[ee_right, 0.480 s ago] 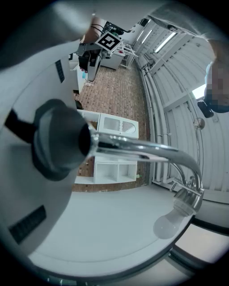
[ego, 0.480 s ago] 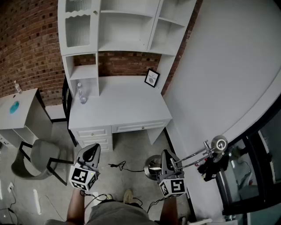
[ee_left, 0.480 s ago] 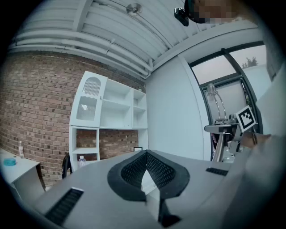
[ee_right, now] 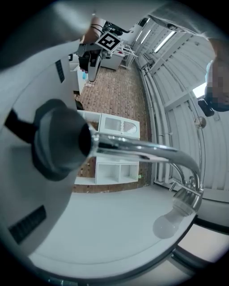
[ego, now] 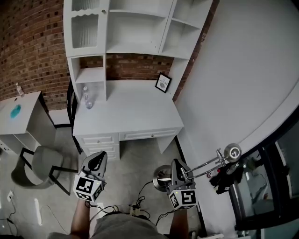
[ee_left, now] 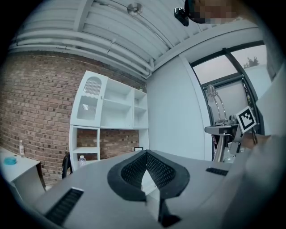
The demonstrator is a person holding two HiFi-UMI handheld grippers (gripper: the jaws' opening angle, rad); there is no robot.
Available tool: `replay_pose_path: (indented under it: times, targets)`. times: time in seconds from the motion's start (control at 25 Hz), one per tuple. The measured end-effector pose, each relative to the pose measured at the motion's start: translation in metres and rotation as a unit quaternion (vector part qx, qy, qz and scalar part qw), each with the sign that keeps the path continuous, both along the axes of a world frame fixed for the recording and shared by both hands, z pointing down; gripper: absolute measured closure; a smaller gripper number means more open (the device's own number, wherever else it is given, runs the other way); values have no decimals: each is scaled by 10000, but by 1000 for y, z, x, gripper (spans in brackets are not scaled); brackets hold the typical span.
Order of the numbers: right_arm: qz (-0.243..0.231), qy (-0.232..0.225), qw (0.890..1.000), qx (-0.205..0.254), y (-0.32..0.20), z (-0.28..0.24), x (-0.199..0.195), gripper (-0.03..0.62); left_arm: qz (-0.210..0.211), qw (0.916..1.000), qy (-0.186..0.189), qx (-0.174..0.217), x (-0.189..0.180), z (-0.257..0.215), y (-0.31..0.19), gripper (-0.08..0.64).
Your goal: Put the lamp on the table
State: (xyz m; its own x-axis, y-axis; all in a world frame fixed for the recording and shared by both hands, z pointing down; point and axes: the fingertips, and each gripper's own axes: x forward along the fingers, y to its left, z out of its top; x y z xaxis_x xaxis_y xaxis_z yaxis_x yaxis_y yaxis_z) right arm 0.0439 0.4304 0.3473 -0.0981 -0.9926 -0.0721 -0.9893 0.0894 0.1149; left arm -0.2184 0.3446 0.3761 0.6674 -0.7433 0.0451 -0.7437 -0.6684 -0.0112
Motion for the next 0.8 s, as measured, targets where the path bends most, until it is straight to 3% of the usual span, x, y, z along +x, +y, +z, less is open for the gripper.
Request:
replay_pose_path:
  times: [0.36, 0.8]
  targets:
    - [59, -123, 9999, 26, -2, 3, 25, 572, 79, 10000, -22, -48, 25, 4, -8, 558]
    - [-191, -63, 9998, 42, -17, 9, 69, 572, -192, 9998, -56, -84, 66, 12, -16, 560]
